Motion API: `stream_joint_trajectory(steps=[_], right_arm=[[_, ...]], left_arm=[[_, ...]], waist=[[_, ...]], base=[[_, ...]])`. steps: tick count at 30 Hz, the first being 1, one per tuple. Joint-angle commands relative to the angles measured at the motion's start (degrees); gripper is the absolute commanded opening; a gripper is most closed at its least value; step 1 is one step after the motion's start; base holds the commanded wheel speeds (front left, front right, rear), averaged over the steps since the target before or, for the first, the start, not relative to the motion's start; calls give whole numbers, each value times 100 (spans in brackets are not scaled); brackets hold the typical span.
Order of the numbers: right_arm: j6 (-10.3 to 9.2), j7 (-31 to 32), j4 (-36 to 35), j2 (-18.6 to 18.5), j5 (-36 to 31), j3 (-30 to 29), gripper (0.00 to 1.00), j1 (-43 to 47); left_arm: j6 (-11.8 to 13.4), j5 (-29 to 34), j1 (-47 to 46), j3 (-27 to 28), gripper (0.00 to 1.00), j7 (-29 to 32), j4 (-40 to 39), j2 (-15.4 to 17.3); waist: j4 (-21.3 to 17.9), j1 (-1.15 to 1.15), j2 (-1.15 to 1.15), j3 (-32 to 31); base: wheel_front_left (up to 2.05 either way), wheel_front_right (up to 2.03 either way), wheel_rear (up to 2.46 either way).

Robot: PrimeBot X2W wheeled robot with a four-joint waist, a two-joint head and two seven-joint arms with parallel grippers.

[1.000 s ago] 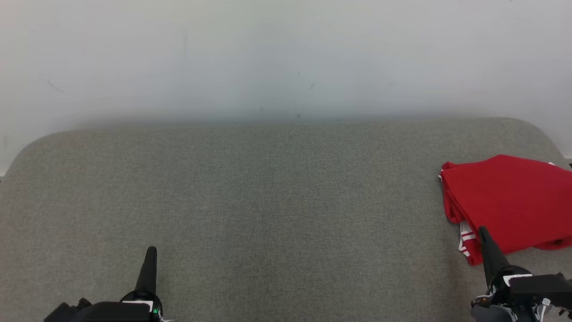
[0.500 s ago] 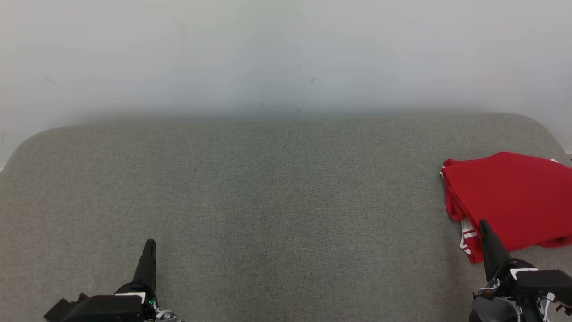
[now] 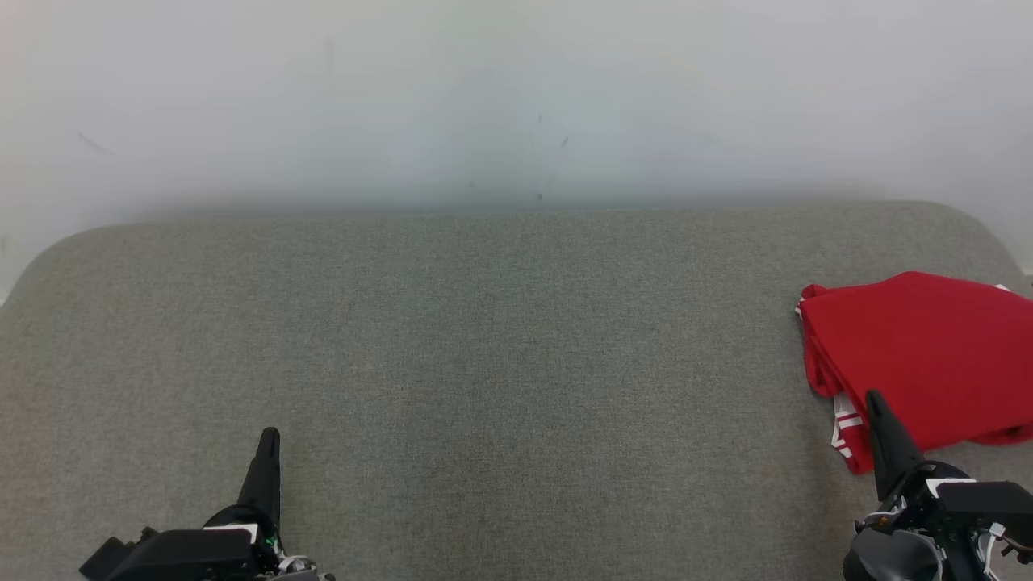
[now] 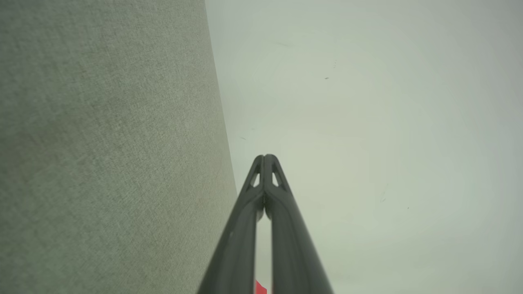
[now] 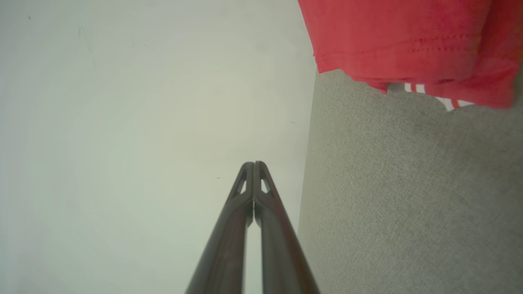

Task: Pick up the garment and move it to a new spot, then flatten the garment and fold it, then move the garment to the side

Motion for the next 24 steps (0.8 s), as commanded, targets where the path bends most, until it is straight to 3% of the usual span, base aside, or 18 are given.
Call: stream_joint_trajectory(steps=[1,24], right_arm=[[8,19,5,19,-27,-15,0,-29],[8,58,8,56,-81,-73,0,-40]], left_arm=[[-21,-27,-63,17,0,20,10,-10],[-21,2,-62,36,0,34,10,-25]], waist=[[0,0,0,0],[0,0,0,0]], base=[[0,0,0],[0,0,0]])
